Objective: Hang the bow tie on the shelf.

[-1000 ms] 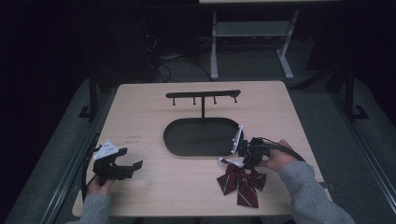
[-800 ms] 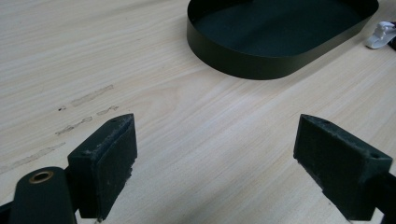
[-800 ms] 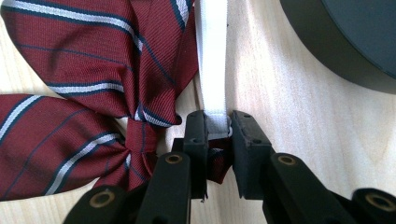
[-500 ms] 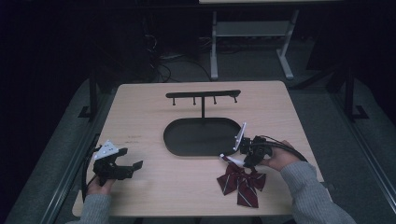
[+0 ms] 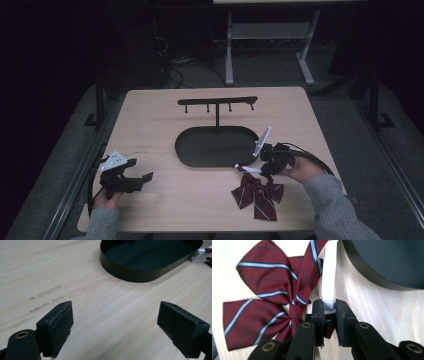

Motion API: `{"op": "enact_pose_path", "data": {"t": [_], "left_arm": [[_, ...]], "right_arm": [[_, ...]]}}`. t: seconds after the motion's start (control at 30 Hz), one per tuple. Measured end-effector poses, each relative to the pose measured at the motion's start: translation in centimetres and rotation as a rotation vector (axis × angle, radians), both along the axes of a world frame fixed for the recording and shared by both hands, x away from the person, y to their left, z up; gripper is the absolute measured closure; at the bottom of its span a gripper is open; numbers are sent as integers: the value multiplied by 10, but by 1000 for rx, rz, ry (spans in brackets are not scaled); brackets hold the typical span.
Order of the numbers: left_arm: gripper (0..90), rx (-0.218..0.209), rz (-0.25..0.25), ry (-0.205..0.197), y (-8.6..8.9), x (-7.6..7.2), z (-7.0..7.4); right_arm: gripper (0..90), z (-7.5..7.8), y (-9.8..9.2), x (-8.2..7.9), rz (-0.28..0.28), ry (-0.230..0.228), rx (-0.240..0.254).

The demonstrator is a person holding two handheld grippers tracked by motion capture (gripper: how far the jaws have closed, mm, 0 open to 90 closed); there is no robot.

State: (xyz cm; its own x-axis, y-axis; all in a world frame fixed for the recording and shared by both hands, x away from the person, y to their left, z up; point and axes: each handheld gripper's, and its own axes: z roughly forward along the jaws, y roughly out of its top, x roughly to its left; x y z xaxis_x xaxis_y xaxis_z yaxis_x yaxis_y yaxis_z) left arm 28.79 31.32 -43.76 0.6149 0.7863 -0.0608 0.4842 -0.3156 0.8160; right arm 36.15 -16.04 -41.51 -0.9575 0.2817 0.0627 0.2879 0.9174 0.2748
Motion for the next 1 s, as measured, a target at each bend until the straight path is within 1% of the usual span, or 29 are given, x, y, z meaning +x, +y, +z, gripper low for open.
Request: {"op": "enact_pose_path", "data": {"t": [0.1,0.13,0.17,0.27,0.4,0.47,0.57,0.83,1.0], "left_arm": [[130,0,1,0,0,0,0],[130,-2,2,-1,0,0,0],[130,-1,2,0,0,0,0],[130,-1,2,0,0,0,0],[130,0,1,0,0,0,0],[131,0,2,0,0,0,0],[130,-4,4,1,0,-1,0],[130,3,-1,-4,0,0,1],[130,-2,2,-4,0,0,1]], "right_arm": [[780,6,1,-1,9,-15,13],[780,8,1,-1,12,-16,23],[780,11,1,-1,15,-16,46],[781,16,1,-2,15,-21,69],[782,23,5,-3,23,-30,70],[782,28,8,-3,31,-42,75],[782,37,12,-3,42,-53,85],[783,61,23,-2,82,-82,109],[783,76,31,2,102,-87,114]]}}
